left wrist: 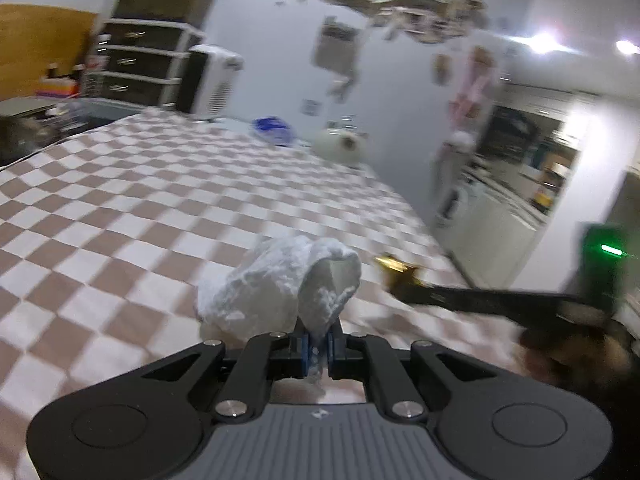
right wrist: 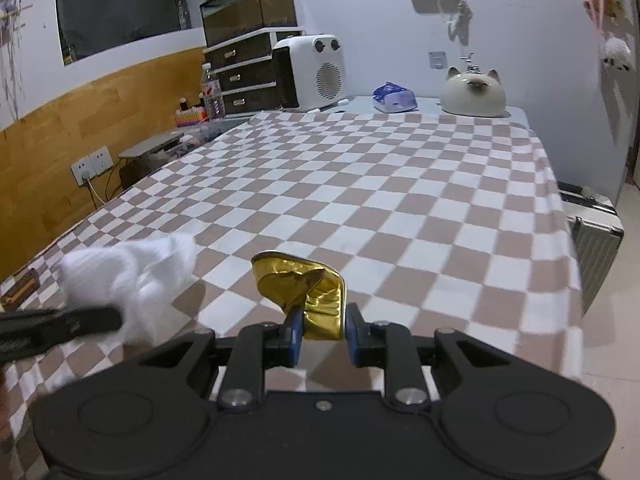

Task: Collect trash
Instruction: 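Carry the white tissue and gold wrapper over the trash bin with both grippers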

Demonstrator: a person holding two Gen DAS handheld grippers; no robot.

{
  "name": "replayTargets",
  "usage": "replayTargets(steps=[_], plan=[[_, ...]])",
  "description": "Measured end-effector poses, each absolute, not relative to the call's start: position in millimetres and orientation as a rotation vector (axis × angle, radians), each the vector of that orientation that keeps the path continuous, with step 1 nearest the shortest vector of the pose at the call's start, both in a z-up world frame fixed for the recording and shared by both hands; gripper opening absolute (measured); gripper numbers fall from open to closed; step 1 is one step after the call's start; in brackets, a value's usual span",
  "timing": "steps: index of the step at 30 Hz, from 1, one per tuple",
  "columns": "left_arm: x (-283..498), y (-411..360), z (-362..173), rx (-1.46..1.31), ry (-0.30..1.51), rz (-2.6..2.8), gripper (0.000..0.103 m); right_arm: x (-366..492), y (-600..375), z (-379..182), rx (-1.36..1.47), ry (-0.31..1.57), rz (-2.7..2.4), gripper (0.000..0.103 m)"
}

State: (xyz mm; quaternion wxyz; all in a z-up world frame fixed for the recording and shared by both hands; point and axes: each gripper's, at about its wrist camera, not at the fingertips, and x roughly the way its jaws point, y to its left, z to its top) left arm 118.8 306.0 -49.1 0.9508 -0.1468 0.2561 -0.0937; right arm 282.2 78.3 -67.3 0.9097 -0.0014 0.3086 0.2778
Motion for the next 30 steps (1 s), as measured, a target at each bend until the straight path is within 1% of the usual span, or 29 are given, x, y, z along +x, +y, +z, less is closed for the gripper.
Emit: replayTargets(steps=[4, 7, 10, 17, 25, 30], plan=[[80, 278, -33, -0.237, 0.546, -0.319, 0.008, 271, 59, -65, 0.023, 0.634, 0.570, 0.023], [71, 258, -32, -0.169, 0.588, -0.384, 0.008, 265, 46, -62, 0.042, 0.627, 0.569, 0.023], [84, 246, -40, -0.107, 0.617, -0.352, 0.008, 261, 36, -60, 0.060, 0.623, 0.570, 0.023], [139, 244, -73, -0.023, 0.682, -0.163, 0.008, 247, 23, -61, 0.069, 0.630, 0.575, 0.023], [138, 228, -78, 0.079, 0.677, -0.111, 0.008, 220, 21, -54, 0.085, 0.624, 0.706, 0.023], [133, 222, -78, 0.098, 0.678, -0.107, 0.009, 200, 47, -43, 0.056, 0.612, 0.872, 0.023]])
